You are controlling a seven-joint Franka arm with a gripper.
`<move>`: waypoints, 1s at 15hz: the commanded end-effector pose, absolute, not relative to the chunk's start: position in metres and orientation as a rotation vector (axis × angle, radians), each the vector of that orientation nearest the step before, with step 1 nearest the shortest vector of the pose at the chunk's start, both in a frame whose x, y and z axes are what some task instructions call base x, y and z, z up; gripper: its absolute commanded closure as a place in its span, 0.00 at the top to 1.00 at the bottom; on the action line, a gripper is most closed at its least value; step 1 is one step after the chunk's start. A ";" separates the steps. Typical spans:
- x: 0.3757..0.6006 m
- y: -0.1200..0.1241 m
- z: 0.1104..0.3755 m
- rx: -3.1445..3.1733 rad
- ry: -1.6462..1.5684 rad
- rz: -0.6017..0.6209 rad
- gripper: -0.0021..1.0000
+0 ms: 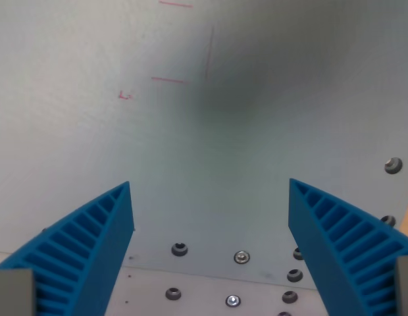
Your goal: Move in gripper positive y
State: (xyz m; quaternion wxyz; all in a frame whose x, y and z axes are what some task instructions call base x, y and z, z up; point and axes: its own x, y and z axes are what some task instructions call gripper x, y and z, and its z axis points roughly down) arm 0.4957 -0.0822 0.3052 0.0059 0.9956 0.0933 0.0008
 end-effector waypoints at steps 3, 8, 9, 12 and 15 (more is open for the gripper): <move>0.508 -0.107 0.308 3.122 0.313 -0.013 1.00; 0.513 -0.131 0.308 3.122 0.313 -0.013 1.00; 0.514 -0.136 0.308 3.122 0.313 -0.013 1.00; 0.517 -0.151 0.308 3.122 0.313 -0.013 1.00; 0.520 -0.166 0.308 3.122 0.313 -0.013 1.00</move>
